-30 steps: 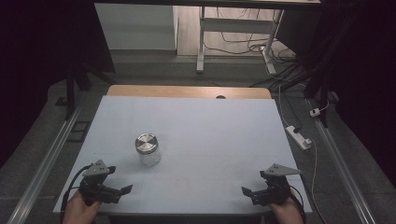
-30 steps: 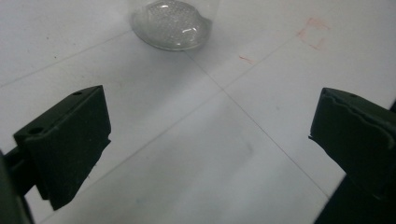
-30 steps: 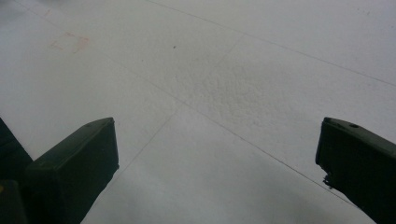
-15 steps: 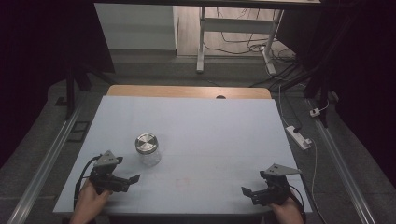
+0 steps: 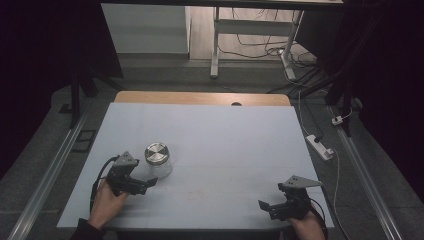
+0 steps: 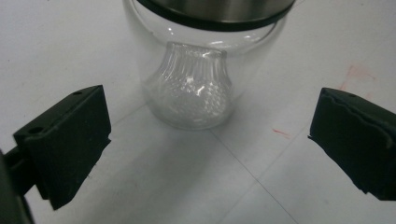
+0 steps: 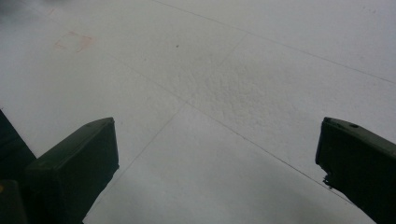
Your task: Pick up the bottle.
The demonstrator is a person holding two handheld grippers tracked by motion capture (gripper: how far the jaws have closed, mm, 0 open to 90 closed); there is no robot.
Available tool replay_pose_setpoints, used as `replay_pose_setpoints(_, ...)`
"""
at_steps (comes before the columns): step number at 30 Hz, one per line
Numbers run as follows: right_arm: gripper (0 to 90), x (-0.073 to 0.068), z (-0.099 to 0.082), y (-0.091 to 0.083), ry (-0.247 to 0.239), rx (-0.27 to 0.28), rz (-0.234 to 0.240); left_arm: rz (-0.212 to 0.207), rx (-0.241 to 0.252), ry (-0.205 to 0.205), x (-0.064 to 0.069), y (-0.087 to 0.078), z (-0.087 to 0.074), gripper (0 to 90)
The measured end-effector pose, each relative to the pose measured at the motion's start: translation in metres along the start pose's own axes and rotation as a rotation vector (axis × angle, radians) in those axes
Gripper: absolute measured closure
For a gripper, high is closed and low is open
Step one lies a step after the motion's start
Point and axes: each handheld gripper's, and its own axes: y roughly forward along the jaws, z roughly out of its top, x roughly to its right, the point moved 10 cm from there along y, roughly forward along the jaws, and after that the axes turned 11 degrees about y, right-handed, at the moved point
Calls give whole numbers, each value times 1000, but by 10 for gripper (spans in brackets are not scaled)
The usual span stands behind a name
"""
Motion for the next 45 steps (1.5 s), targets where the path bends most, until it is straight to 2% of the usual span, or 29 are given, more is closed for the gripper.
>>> replay_pose_setpoints(9, 0, 0, -1, 1, -3, -9, 3, -33, 33, 15, -7, 14, 16, 0)
replay_pose_setpoints(15, 0, 0, -1, 1, -5, -11, 4, -31, 29, 54, -10, 26, 23, 0)
replay_pose_setpoints(21, 0, -1, -1, 1, -5, -12, 6, -18, 28, 69, -12, 30, 28, 0)
replay_pose_setpoints(27, 0, -1, -1, 1, -7, -13, 6, -3, 9, 104, -13, 33, 28, 74)
replay_pose_setpoints(31, 0, -1, -1, 1, -7, -14, 7, -3, 14, 121, -13, 33, 30, 135)
replay_pose_setpoints(38, 0, -1, -1, 1, -8, -14, 9, 1, 2, 119, -13, 33, 30, 152)
replay_pose_setpoints(45, 0, -1, -1, 1, -7, -15, 10, 9, 12, 117, -13, 33, 30, 153)
